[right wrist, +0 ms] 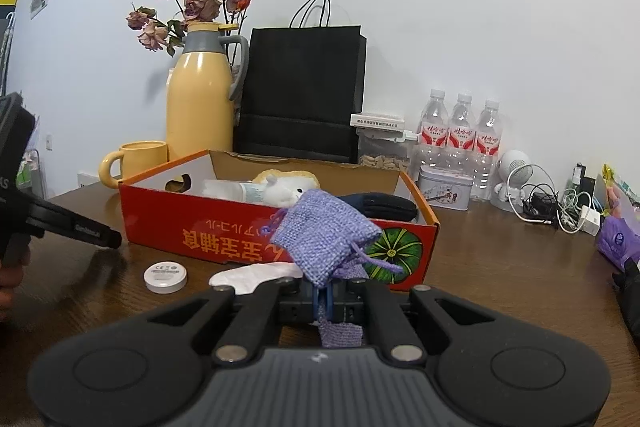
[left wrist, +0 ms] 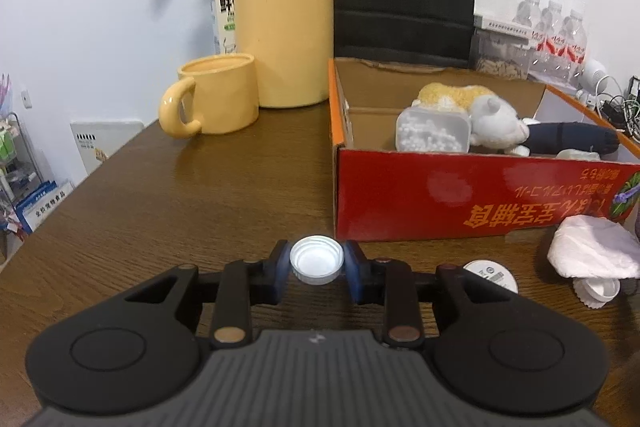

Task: Organize objects
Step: 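Grasp a white bottle cap with the left tool while the right tool holds the purple pouch, then carry the cap and purple pouch into the box and open both tools, then withdraw both tools from the box back over the table, then grasp the white crumpled tissue with the right tool, then grasp the round white tin with the left tool while the right tool holds the tissue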

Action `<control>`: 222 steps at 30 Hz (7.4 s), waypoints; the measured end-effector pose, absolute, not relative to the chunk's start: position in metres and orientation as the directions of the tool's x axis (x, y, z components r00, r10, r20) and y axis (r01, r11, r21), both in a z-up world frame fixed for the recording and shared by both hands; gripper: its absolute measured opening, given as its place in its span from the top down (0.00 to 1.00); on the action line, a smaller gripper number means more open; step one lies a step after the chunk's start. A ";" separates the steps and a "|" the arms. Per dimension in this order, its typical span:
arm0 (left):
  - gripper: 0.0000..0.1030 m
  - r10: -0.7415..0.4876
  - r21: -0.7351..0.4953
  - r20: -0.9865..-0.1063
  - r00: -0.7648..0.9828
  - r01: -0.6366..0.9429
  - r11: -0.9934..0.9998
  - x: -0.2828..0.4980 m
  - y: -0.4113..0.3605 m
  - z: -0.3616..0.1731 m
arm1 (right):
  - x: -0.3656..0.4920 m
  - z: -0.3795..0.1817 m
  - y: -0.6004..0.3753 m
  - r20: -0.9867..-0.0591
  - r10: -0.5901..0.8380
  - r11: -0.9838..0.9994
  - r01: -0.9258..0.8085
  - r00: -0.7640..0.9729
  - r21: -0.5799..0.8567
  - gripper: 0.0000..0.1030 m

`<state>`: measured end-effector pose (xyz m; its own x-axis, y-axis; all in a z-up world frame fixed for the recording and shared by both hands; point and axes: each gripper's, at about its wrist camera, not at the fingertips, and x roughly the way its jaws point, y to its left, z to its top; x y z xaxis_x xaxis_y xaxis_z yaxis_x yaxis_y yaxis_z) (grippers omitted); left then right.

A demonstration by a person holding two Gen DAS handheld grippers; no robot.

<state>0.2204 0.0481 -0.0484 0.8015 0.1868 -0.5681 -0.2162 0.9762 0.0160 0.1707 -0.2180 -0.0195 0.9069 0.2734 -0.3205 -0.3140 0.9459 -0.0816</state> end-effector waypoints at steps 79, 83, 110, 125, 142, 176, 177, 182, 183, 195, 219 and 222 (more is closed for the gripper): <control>0.00 0.118 -0.084 -0.312 0.943 -0.151 0.985 0.266 0.002 0.037 | 0.277 0.018 -0.168 -0.355 0.341 0.922 -0.384 0.870 -0.055 0.00; 0.00 0.111 -0.081 -0.286 0.952 -0.139 0.987 0.246 0.005 0.035 | 0.261 0.022 -0.178 -0.341 0.344 0.919 -0.388 0.875 -0.069 0.00; 0.00 0.082 -0.009 -0.481 0.873 -0.099 0.995 0.190 -0.001 -0.027 | 0.192 -0.023 -0.241 -0.439 0.273 0.939 -0.336 0.856 -0.071 0.00; 0.00 0.101 -0.044 -0.521 0.847 -0.145 0.988 0.184 0.009 -0.039 | 0.197 -0.035 -0.257 -0.507 0.236 0.959 -0.284 0.829 -0.017 0.00; 0.00 0.081 -0.070 -0.534 0.842 -0.140 0.988 0.186 0.013 -0.040 | 0.249 -0.036 -0.206 -0.535 0.390 0.889 -0.458 0.750 0.006 0.00; 0.00 0.080 -0.080 -0.549 0.832 -0.147 0.986 0.190 0.015 -0.042 | 0.246 -0.034 -0.199 -0.506 0.419 0.879 -0.477 0.754 0.016 0.12; 0.00 0.079 -0.080 -0.550 0.831 -0.147 0.986 0.190 0.015 -0.042 | 0.248 -0.034 -0.197 -0.517 0.415 0.879 -0.476 0.749 0.017 0.13; 0.00 0.079 -0.080 -0.552 0.830 -0.147 0.986 0.190 0.016 -0.043 | 0.253 -0.038 -0.195 -0.555 0.425 0.875 -0.482 0.715 0.049 0.37; 0.00 0.078 -0.081 -0.553 0.829 -0.147 0.986 0.190 0.016 -0.043 | 0.251 -0.038 -0.196 -0.550 0.425 0.875 -0.481 0.719 0.047 0.38; 0.00 0.077 -0.081 -0.575 0.815 -0.150 0.985 0.194 0.019 -0.047 | 0.233 -0.031 -0.201 -0.490 0.417 0.883 -0.470 0.765 0.017 0.47; 0.00 0.076 -0.071 -0.608 0.790 -0.150 0.986 0.199 0.017 -0.054 | 0.253 -0.040 -0.215 -0.577 0.371 0.910 -0.409 0.727 0.070 0.25; 0.00 0.059 -0.071 -0.611 0.789 -0.130 0.989 0.201 0.013 -0.055 | 0.248 -0.040 -0.216 -0.573 0.382 0.903 -0.424 0.725 0.066 0.36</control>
